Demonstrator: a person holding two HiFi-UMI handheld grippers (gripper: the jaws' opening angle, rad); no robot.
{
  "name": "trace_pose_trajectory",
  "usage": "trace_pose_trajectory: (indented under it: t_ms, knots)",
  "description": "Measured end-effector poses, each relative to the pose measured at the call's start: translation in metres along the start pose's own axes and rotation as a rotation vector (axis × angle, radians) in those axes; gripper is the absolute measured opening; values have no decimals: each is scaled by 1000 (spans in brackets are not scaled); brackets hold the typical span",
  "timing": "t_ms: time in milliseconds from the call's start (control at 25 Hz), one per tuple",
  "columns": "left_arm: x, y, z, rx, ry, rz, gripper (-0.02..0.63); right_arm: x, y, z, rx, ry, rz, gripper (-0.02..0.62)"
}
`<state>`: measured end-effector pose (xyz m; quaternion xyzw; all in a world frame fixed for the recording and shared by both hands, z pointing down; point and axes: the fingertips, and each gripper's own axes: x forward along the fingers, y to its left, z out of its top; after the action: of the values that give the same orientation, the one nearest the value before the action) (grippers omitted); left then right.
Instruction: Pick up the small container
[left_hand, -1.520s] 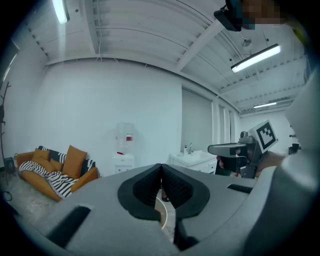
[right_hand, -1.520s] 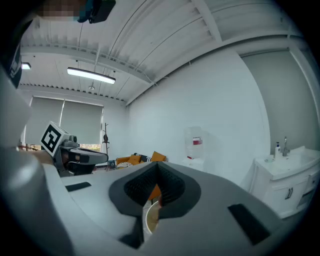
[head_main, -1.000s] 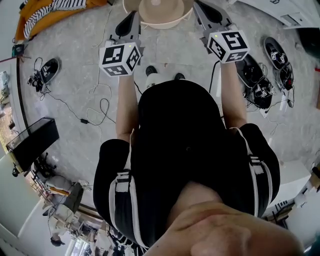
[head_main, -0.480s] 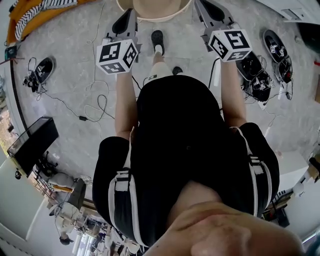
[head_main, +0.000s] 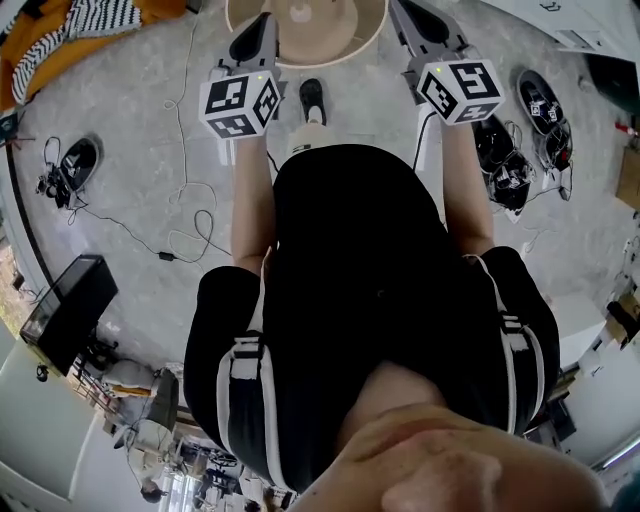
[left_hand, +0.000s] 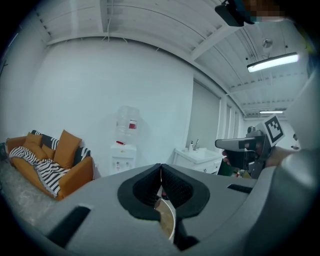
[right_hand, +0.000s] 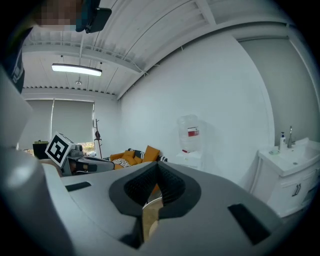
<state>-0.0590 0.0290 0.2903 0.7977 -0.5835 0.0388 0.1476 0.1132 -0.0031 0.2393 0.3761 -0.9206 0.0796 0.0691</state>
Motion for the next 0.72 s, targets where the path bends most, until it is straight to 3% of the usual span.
trace_pose_trajectory:
  t_ms: [320, 720]
  knots:
    - [75, 74, 2, 34, 38, -48, 18, 109, -15, -5, 11, 60, 16, 3]
    - [163, 112, -58, 27, 120, -183, 18, 186, -35, -60, 71, 199, 9, 3]
